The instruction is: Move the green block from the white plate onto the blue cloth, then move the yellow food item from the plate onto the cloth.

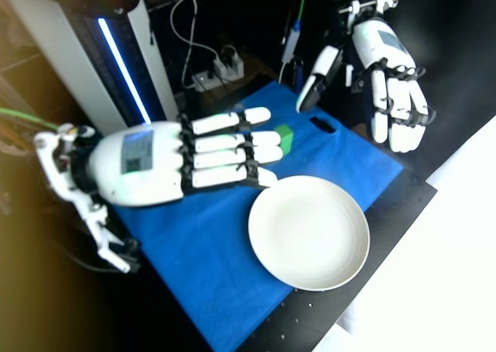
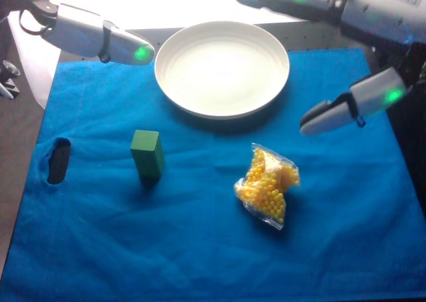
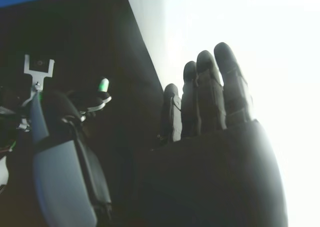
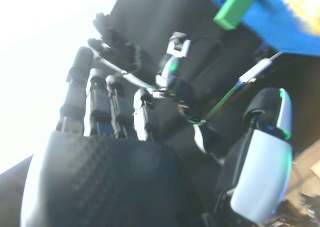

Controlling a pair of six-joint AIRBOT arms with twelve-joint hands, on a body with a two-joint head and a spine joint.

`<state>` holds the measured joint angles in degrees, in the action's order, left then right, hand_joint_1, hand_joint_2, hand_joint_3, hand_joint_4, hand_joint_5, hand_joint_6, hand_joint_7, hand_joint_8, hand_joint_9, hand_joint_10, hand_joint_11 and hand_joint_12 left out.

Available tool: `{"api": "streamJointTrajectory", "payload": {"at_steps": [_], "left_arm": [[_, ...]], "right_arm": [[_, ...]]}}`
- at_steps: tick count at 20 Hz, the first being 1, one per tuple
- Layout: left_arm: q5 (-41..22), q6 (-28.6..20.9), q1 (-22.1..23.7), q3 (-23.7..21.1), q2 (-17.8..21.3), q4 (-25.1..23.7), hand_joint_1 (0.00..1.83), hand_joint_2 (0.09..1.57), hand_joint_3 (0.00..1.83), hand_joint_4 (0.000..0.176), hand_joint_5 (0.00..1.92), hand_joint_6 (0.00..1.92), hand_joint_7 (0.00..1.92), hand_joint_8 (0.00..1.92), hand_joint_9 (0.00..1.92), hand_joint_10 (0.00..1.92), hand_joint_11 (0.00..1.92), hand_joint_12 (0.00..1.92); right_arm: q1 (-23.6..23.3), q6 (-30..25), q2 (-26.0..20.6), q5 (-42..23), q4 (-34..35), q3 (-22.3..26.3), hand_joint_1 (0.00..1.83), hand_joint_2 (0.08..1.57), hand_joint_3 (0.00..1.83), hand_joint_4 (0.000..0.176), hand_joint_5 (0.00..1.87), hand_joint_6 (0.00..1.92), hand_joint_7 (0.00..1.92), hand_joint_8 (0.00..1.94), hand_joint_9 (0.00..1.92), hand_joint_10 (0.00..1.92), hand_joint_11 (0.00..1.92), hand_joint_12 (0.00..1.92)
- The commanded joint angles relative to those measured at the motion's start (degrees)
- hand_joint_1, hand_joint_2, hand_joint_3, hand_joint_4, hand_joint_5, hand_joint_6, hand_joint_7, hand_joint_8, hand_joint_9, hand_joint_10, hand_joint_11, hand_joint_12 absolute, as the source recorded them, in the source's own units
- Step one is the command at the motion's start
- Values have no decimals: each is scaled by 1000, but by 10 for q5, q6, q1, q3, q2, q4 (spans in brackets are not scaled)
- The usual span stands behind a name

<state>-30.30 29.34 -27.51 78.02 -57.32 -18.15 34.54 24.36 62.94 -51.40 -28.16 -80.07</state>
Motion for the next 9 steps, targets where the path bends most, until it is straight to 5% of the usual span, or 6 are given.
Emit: {"api": "streamJointTrajectory", "payload": {"at_steps": [1,4,9], "left_arm": [[-78,1,3,-2,5,23,604,896,4,176,99,0,208,1,205,1,0,644],[-97,13,-1,-14,16,38,561,853,0,170,76,1,211,4,220,5,0,609],[-108,23,-6,-28,20,38,555,786,0,176,79,1,260,4,256,5,38,651]], "right_arm": [[-6,0,2,-67,46,-5,642,675,0,176,0,0,0,0,0,0,0,621],[-6,0,13,-70,90,-24,612,563,0,176,0,0,0,0,0,0,0,665],[-6,0,25,-62,99,-51,669,682,9,176,0,0,0,0,0,0,0,634]]}}
